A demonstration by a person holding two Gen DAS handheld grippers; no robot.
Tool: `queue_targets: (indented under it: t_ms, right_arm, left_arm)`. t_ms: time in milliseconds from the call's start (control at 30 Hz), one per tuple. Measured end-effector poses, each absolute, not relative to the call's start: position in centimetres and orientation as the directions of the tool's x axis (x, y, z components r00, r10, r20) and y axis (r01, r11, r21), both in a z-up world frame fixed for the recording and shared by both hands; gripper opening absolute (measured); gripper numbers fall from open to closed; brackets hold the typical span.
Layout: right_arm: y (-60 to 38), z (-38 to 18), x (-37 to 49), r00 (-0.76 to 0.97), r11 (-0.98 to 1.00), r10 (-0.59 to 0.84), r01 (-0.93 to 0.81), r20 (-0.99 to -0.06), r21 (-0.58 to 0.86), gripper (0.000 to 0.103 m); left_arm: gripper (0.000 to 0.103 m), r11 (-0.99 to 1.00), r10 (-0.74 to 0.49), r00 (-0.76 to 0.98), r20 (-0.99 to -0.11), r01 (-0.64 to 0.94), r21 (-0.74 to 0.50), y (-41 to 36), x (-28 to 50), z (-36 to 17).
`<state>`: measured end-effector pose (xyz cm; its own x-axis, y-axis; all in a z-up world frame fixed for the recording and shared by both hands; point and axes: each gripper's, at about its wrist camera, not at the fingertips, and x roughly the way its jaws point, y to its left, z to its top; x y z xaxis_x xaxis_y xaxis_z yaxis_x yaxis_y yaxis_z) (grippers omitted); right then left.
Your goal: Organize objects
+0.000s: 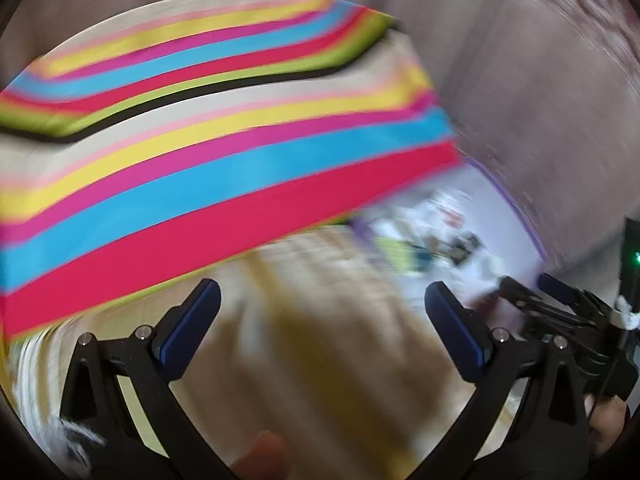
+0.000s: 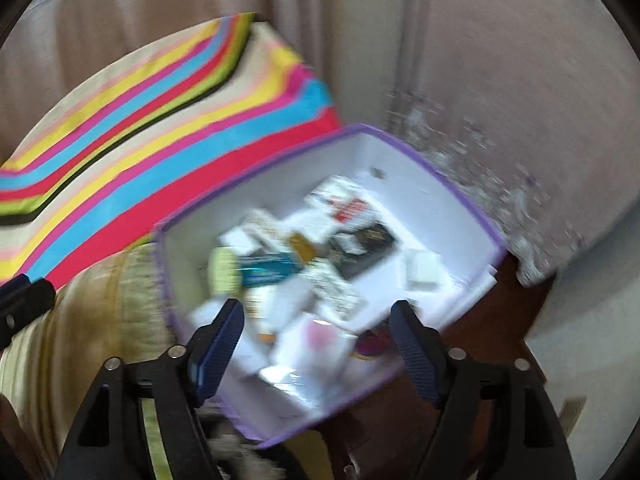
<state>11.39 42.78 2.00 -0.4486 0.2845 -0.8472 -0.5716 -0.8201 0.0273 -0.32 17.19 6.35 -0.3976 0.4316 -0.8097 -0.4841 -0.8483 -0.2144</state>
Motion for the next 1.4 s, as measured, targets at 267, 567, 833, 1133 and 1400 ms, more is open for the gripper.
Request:
queue_targets:
  t_ms: [267,567,833,1133,1400]
  right_arm:
    - [32.4,2.8,3.8,-0.537,-0.959,0.12,-0.28,-0.835,0.042,0.085]
    - [22.8,0.9,-1.7,-0.507,-0.996,-0.005,-0.076,-0.862,0.051,0.102]
    - [20.1,-1.2,-2.7,-0.466,-0.997,0.06,-0.076,-0.883,-0.028,0.103]
    - [21.1,-1.0,-2.7,-0.447,-0.997,0.029,-0.072,-0.894,0.004,0.103]
    - [21.4,-0.9,-3.1,-0.438,-0.997,0.023,-0.07,-0.899,0.008,0.103]
  left_arm:
    - [0.103,-0.983,0.162,-0.522,-0.837,-0.164,-0.089,2.0,-0.6,4.8]
    - [0.103,-0.987,0.162,-0.505,-0.848,-0.06,-0.152,-2.6,-0.8,2.4]
    - [0.103,-0.989,0.148,-0.476,-0.867,-0.045,-0.144,-1.8,-1.9,0.5]
    - [0.103,-0.988,0.151,-0.479,-0.865,-0.049,-0.145,-2.1,-2.0,0.5]
    - [0.103,-0.987,0.157,-0.483,-0.862,-0.049,-0.153,-2.2,-2.2,0.3]
